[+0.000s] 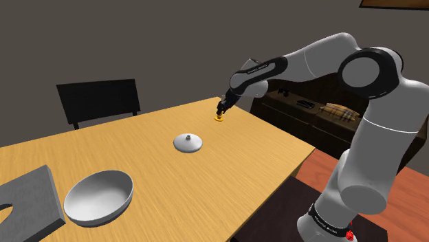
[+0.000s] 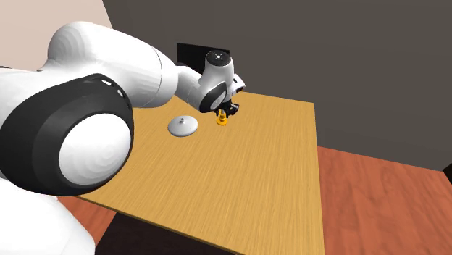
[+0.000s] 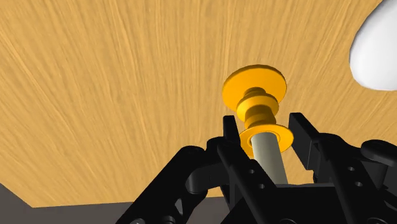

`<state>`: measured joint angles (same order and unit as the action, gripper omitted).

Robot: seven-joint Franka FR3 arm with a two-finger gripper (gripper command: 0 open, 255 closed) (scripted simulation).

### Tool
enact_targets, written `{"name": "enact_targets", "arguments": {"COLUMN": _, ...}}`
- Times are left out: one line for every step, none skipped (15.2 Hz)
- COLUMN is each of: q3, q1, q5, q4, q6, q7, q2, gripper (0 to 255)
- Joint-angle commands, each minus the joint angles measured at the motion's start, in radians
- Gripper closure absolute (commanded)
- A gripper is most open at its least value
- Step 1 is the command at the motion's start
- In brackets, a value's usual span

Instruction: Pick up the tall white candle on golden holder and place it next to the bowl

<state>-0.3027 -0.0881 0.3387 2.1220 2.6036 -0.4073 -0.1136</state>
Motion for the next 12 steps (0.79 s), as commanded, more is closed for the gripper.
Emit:
{"name": "enact_targets", "arguments": {"q3": -0.004, "q1": -0.003, "q5": -0.022, "q4": -0.012, "q6": -0.026, "q7": 0.021, "q2": 0.017, "gripper": 255}}
{"name": "enact_targets", "arguments": {"q3": -0.006, "q1": -0.004, "q5": -0.031, "q4": -0.018, "q6": -0.038, "q7": 0.028, "q2": 0.024, "gripper": 255}}
{"name": "enact_targets", "arguments": {"q3": -0.007, "q1": -0.004, "q5": -0.039, "q4": -0.023, "q6": -0.049, "q7": 0.035, "q2": 0.03, "gripper": 255}}
{"name": "enact_targets", "arguments": {"q3": -0.008, "q1": -0.005, "q5": -0.047, "q4": -0.029, "q6": -0.061, "q7": 0.042, "q2": 0.037, "gripper": 255}}
{"name": "enact_targets", "arguments": {"q3": -0.01, "q1": -0.005, "q5": -0.055, "q4": -0.036, "q6": -0.073, "q7": 0.049, "q2": 0.043, "gripper": 255}}
{"name": "enact_targets", "arguments": {"q3": -0.011, "q1": -0.006, "q5": -0.062, "q4": -0.042, "q6": -0.085, "q7": 0.056, "q2": 0.049, "gripper": 255}}
{"name": "enact_targets", "arguments": {"q3": -0.011, "q1": -0.006, "q5": -0.069, "q4": -0.049, "q6": -0.096, "q7": 0.062, "q2": 0.055, "gripper": 255}}
{"name": "enact_targets", "arguments": {"q3": -0.012, "q1": -0.006, "q5": -0.076, "q4": -0.056, "q6": -0.108, "q7": 0.068, "q2": 0.061, "gripper": 255}}
{"name": "enact_targets", "arguments": {"q3": -0.013, "q1": -0.006, "q5": -0.082, "q4": -0.063, "q6": -0.12, "q7": 0.074, "q2": 0.067, "gripper": 255}}
{"name": "enact_targets", "arguments": {"q3": -0.013, "q1": -0.006, "q5": -0.088, "q4": -0.071, "q6": -0.132, "q7": 0.08, "q2": 0.072, "gripper": 255}}
{"name": "enact_targets", "arguments": {"q3": -0.014, "q1": -0.007, "q5": -0.094, "q4": -0.078, "q6": -0.144, "q7": 0.085, "q2": 0.077, "gripper": 255}}
{"name": "enact_targets", "arguments": {"q3": -0.014, "q1": -0.007, "q5": -0.1, "q4": -0.086, "q6": -0.157, "q7": 0.09, "q2": 0.082, "gripper": 255}}
